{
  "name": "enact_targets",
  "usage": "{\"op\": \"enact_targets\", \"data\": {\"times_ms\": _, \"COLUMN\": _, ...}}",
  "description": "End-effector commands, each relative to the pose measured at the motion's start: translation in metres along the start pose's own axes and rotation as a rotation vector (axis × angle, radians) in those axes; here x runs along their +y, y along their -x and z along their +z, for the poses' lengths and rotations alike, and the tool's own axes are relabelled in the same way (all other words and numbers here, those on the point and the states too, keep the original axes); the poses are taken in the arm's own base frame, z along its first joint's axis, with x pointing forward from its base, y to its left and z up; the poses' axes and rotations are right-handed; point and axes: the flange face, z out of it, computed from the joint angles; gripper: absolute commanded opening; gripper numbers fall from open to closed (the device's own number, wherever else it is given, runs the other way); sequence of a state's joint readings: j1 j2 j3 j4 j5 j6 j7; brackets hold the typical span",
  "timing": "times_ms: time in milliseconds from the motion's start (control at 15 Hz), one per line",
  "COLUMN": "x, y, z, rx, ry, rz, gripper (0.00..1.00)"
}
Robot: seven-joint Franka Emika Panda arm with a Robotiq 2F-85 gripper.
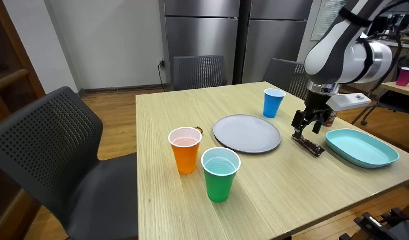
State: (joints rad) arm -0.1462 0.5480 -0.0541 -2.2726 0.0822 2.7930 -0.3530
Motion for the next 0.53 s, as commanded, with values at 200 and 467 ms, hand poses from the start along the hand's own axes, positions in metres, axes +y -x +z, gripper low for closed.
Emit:
{"op": "enact_targets", "data": {"times_ms": 200, "x": 0.004, "y": -0.012, "z": 0.019, "rx": 0.008, "ry": 0.015, "rz": 0.045, "gripper": 1.0}}
{"op": "enact_targets", "data": {"times_ms": 467, "x": 0.005, "y": -0.015, "z": 0.026, "rx": 0.003, "ry": 0.019, "rz": 0.052, "gripper": 1.0}}
